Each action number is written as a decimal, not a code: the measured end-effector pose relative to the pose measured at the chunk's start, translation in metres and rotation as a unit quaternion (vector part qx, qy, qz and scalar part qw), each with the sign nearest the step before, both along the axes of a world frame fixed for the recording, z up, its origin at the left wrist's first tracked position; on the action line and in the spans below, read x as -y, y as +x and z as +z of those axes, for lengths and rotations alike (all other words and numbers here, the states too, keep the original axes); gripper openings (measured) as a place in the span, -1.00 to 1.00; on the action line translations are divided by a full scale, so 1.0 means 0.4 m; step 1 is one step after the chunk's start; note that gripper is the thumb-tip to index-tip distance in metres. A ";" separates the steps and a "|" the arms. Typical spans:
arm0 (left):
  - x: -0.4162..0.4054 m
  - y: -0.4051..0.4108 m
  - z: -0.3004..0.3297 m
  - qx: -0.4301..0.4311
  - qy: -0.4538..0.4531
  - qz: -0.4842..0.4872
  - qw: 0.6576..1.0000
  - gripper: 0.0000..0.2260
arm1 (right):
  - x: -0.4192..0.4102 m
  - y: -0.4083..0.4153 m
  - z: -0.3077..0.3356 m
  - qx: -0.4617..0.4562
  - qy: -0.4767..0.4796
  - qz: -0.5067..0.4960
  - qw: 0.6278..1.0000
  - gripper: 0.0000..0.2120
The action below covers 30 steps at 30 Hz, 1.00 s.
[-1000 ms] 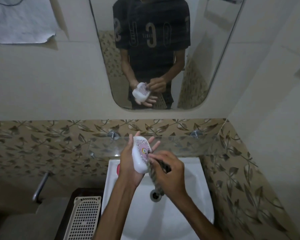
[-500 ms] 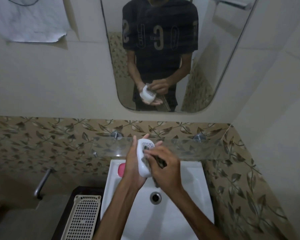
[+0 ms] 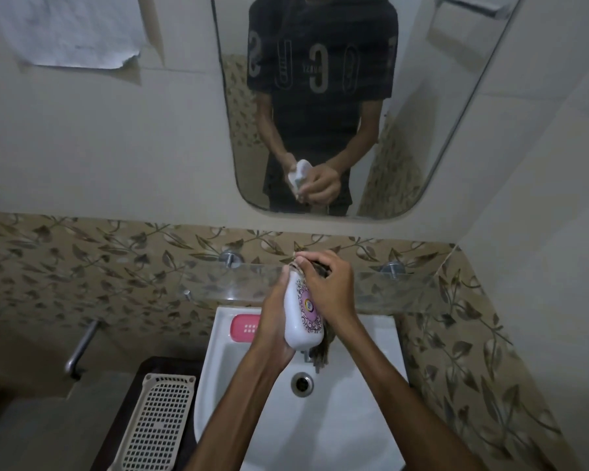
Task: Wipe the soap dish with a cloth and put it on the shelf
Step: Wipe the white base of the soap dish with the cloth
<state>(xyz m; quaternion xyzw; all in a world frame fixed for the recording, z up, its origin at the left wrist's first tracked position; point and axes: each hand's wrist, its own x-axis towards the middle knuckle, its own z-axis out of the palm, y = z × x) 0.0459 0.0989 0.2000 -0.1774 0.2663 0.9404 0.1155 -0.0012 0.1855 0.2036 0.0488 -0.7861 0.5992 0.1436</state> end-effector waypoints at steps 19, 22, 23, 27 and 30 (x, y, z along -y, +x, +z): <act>-0.008 0.014 -0.040 -0.070 -0.370 0.269 0.886 -0.65 | 0.038 0.104 -0.135 0.367 0.039 0.000 0.929 -0.58; -0.010 0.009 -0.080 -0.167 -0.497 0.276 0.806 -0.58 | 0.028 0.129 -0.146 0.384 -0.060 -0.006 0.921 -0.68; -0.004 0.003 -0.089 -0.192 -0.538 0.277 0.773 -0.56 | 0.025 0.140 -0.145 0.396 -0.085 -0.012 0.914 -0.70; 0.033 -0.023 -0.117 -0.277 -0.622 0.251 0.687 -0.58 | 0.024 0.156 -0.131 0.443 -0.171 -0.026 0.880 -0.73; 0.053 -0.031 -0.134 -0.295 -0.649 0.233 0.661 -0.63 | 0.020 0.171 -0.117 0.430 -0.143 -0.033 0.891 -0.71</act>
